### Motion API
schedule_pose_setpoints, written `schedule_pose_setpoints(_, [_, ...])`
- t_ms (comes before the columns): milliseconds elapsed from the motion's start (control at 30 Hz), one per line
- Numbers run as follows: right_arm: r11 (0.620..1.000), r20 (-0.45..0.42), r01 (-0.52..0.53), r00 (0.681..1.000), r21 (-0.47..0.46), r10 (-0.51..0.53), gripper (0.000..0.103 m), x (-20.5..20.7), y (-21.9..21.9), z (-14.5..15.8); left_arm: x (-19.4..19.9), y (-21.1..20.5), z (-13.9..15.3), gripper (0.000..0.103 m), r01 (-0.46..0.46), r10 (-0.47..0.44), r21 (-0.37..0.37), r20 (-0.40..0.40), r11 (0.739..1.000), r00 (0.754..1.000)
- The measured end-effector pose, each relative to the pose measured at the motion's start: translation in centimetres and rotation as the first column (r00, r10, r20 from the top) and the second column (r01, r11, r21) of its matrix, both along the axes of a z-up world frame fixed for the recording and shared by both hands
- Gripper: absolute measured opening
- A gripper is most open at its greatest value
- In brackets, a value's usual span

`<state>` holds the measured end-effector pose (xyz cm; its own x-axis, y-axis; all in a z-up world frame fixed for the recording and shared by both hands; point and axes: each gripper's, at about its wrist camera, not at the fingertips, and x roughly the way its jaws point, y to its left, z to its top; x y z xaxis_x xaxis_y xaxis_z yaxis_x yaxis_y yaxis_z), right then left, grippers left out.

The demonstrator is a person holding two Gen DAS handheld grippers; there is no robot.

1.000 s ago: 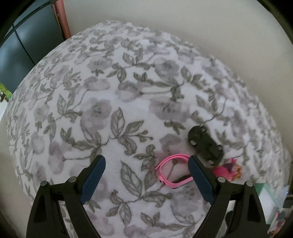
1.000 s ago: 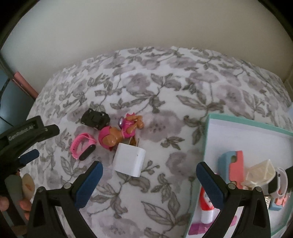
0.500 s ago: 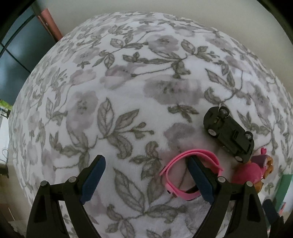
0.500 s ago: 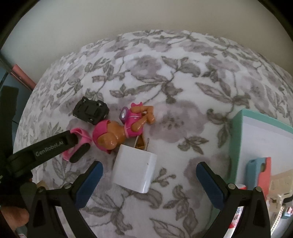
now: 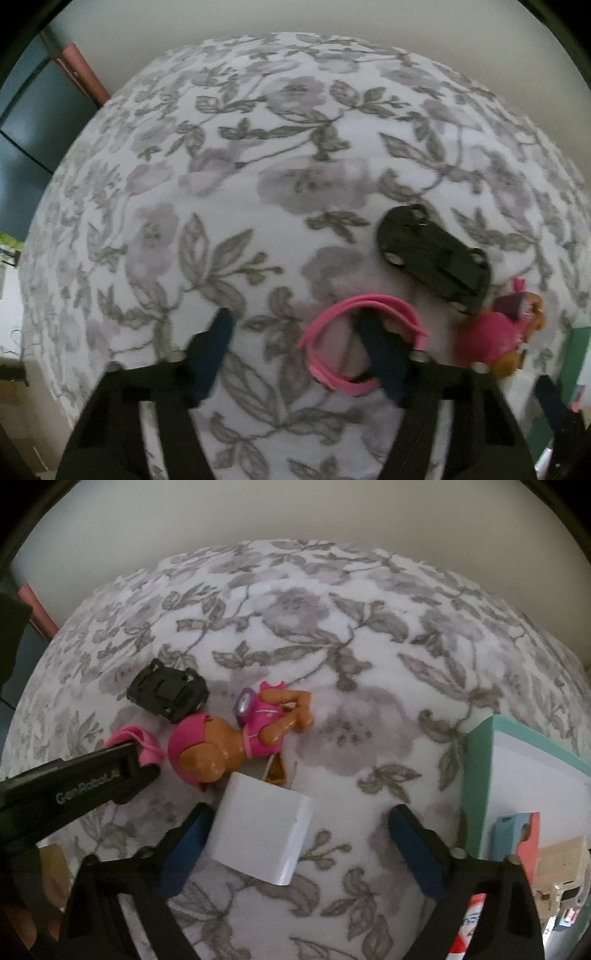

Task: Organize rigid objects
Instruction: 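Close the left tool on the pink band watch while the right tool grasps the white cube adapter, then carry the pink band with the left tool into the tray while the right tool carries the adapter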

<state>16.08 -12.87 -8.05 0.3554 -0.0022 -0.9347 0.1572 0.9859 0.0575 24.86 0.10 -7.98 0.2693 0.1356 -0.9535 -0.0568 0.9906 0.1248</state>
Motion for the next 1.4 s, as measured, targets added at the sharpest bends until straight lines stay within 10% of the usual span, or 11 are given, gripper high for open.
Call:
schedule_pose_setpoints(333, [0.999, -0.004, 0.031, 1.0, -0.023, -0.031, 0.05, -1.1, -2.1, 0.8, 0.1, -3.5, 0.3, 0.015, 0.065, -0.066, -0.017, -0.018, 0.998, 0.998])
schedule_pose_setpoints(1400, [0.996, -0.001, 0.07, 0.998, 0.049, -0.07, 0.045, -5.5, -3.3, 3.1, -9.0, -2.7, 5.8, 0.009, 0.044, -0.039, -0.076, 0.067, 0.996, 0.997])
